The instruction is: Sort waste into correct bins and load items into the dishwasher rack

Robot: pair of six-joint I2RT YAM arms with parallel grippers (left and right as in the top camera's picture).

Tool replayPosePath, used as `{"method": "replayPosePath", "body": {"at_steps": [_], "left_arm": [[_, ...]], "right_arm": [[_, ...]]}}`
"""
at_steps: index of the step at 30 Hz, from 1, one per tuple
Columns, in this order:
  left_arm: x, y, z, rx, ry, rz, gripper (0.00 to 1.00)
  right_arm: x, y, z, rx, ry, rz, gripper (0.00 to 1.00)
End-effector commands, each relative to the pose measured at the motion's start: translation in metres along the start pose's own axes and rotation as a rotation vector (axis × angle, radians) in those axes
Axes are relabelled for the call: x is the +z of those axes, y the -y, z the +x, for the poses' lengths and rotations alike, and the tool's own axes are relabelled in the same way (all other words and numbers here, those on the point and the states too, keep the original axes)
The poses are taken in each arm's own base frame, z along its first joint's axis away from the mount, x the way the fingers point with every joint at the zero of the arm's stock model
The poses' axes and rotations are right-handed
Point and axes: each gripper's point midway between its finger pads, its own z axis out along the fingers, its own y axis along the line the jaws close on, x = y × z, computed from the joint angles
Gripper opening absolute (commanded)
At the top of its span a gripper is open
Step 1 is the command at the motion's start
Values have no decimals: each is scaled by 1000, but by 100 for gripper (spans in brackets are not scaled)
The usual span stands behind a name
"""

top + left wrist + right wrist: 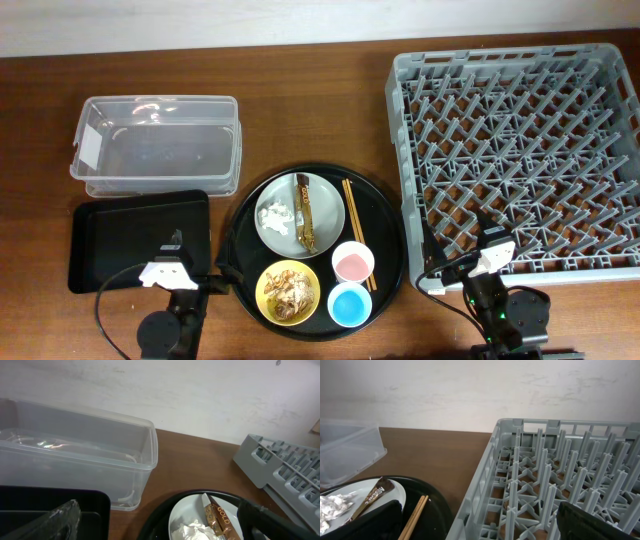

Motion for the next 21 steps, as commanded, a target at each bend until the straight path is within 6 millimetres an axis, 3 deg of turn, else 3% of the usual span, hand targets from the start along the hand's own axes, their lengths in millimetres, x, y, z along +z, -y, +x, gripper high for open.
{"method": "replayPosePath", "body": {"at_steps": [1, 17, 21], "left_arm": [[0, -1, 1, 12, 1, 1, 99], [1, 8, 5, 11, -19, 50, 99], [-2, 31, 6, 13, -36, 183, 100]], "right_arm": [[0, 3, 2, -6, -2, 14, 98], [0, 2, 2, -5, -2, 6, 99], [-4, -22, -10, 21, 19, -130, 98]]}}
